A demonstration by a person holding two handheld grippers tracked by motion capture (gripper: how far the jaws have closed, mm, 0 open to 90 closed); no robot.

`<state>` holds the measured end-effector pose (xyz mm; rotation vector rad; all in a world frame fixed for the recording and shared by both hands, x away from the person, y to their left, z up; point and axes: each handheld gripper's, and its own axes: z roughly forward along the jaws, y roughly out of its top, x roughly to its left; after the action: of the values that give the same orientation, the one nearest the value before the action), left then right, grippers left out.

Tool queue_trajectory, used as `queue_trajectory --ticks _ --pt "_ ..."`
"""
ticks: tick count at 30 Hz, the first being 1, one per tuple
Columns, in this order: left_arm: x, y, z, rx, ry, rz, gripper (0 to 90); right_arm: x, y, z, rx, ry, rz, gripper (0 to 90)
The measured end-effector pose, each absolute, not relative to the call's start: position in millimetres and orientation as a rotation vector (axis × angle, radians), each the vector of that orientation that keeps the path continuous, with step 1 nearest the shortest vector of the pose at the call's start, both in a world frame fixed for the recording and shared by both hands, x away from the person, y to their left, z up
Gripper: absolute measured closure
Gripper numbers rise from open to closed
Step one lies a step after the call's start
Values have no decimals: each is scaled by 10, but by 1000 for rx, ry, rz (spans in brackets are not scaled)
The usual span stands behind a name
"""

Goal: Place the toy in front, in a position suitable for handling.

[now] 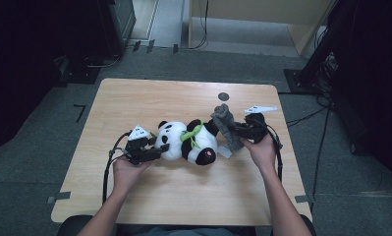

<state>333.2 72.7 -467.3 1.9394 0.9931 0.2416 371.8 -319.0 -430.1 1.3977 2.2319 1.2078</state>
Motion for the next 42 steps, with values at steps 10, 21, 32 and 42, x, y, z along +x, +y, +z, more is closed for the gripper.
queue_trajectory --ticks 10,21,32,42 --pt "3292 718 -4686 1936 990 266 455 3550 -2985 -3743 1247 2195 1375 794" --pt "3196 695 -4727 1896 999 292 454 3659 -2294 -3559 1020 2353 1395 794" --pt "3163 709 -4741 1871 1004 290 456 3798 -1688 -3725 898 2535 1331 795" --pt "3142 684 -4726 1867 1032 309 465 3798 -1355 -3986 844 2677 1178 795"
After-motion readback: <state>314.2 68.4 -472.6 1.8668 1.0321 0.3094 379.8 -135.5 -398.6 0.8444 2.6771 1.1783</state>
